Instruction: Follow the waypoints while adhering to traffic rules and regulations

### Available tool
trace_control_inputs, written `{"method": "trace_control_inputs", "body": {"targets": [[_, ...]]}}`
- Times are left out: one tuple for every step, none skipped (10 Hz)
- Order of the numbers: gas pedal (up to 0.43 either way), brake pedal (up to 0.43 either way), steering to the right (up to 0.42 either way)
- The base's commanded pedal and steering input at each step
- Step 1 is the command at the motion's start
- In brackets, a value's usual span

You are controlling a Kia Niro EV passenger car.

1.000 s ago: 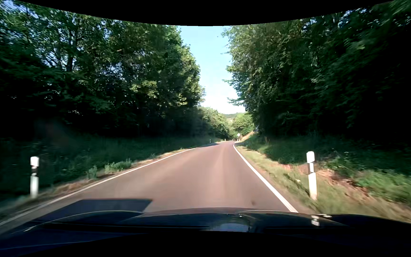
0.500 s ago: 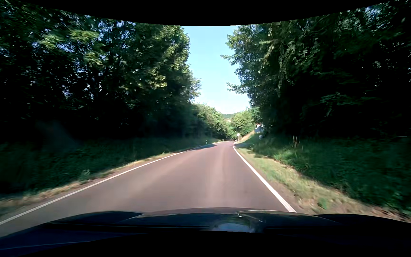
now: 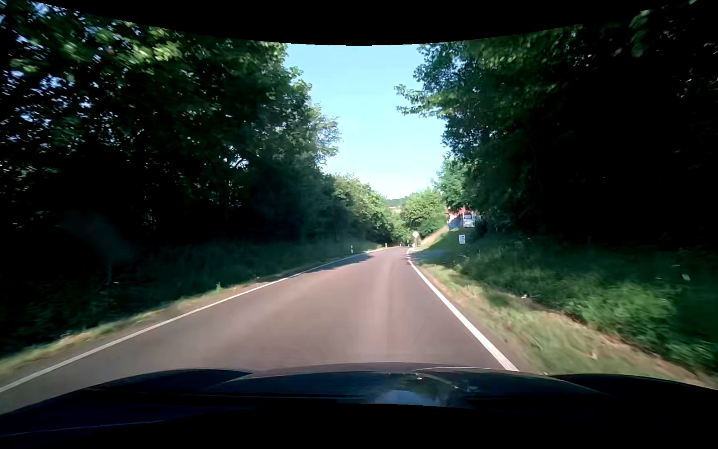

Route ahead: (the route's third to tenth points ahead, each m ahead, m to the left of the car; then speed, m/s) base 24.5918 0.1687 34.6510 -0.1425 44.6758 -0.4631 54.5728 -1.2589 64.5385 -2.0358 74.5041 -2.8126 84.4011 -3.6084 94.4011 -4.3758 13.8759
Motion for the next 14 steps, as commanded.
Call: {"method": "trace_control_inputs", "body": {"targets": [[0.197,0.0,0.006],[0.197,0.0,0.006],[0.197,0.0,0.005],[0.197,0.0,0.004],[0.197,0.0,0.002],[0.197,0.0,0.003],[0.197,0.0,0.004],[0.197,0.0,0.004],[0.197,0.0,0.004],[0.197,0.0,0.004],[0.197,0.0,0.004],[0.197,0.0,0.004],[0.197,0.0,0.004],[0.197,0.0,0.004]]}}
